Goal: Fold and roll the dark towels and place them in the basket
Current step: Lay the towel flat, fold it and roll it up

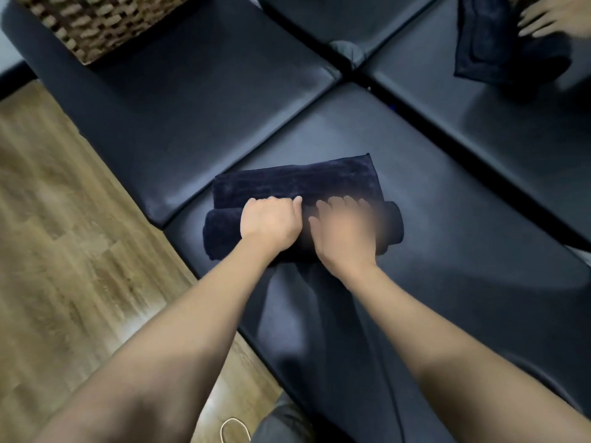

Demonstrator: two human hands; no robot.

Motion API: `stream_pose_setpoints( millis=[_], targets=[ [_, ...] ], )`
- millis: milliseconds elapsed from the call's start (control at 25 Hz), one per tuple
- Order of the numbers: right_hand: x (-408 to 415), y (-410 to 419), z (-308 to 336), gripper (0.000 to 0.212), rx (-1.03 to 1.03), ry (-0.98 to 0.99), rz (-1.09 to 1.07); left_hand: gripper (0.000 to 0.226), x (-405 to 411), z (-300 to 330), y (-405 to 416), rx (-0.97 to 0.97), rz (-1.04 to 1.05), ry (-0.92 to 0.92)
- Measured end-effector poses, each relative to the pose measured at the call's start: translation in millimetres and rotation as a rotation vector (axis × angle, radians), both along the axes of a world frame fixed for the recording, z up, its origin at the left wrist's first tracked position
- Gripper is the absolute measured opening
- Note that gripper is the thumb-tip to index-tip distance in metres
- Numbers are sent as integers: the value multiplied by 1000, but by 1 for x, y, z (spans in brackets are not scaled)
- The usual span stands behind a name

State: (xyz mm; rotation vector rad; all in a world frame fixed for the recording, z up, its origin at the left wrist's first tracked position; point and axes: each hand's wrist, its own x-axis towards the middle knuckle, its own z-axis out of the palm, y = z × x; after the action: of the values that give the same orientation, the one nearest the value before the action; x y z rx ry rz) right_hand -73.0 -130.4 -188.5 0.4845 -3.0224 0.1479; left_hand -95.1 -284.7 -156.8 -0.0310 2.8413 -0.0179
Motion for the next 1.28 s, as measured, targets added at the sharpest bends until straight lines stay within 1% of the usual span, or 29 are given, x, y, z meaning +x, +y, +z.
stream_pose_setpoints(
  millis=[80,120,160,200,280,360,440,480,560,640,680,720,760,840,880,960,1040,1080,1160,1200,1280],
  targets=[
    [-10,-5,-1,42,-3,9,-10,59,-16,1,-4,83,89,-107],
    [-17,-7,-1,42,12,3,-4,59,-20,1,-5,107,131,-135],
    [-26,-8,0,44,33,9,8,59,-21,1,-5,111,144,-127],
    [-33,-8,1,45,56,-3,30,57,-20,0,-6,99,139,-71],
    [-45,-10,3,50,107,-65,78,49,3,-4,0,70,140,125],
    [-58,-12,11,49,147,-134,99,41,28,-14,11,121,144,297],
    [-72,-15,15,43,175,-196,141,43,41,-26,16,137,146,383],
    [-78,-17,17,42,189,-222,161,44,40,-28,15,120,142,379],
    [-80,-21,21,47,180,-314,136,47,26,-22,8,55,85,313],
    [-78,-24,22,54,99,-455,11,53,4,-11,0,-46,16,230],
    [-77,-23,22,55,51,-495,-69,52,-6,-5,0,-74,-9,193],
    [-74,-24,24,54,22,-470,-117,48,-14,-1,-1,-96,-31,145],
    [-68,-24,24,51,29,-373,-126,45,-20,1,-1,-103,-54,96],
    [-47,-19,18,45,57,-140,-108,47,-38,0,0,-61,-65,22],
    [-39,-17,14,45,59,-83,-88,50,-48,1,-2,-32,-37,-16],
    [-35,-13,8,49,64,-86,-55,53,-69,3,-6,36,64,-122],
    [-49,-14,7,52,94,-128,-64,53,-77,6,-6,63,121,-145],
    [-58,-14,7,53,123,-146,-49,53,-74,8,-4,59,129,-112],
    [-70,-13,7,55,146,-161,2,49,-55,6,-1,58,118,58],
    [-74,-13,9,55,141,-160,20,43,-42,4,1,96,108,182],
    [-84,-14,12,53,135,-177,29,30,-15,-5,3,273,102,429]
  ],
)
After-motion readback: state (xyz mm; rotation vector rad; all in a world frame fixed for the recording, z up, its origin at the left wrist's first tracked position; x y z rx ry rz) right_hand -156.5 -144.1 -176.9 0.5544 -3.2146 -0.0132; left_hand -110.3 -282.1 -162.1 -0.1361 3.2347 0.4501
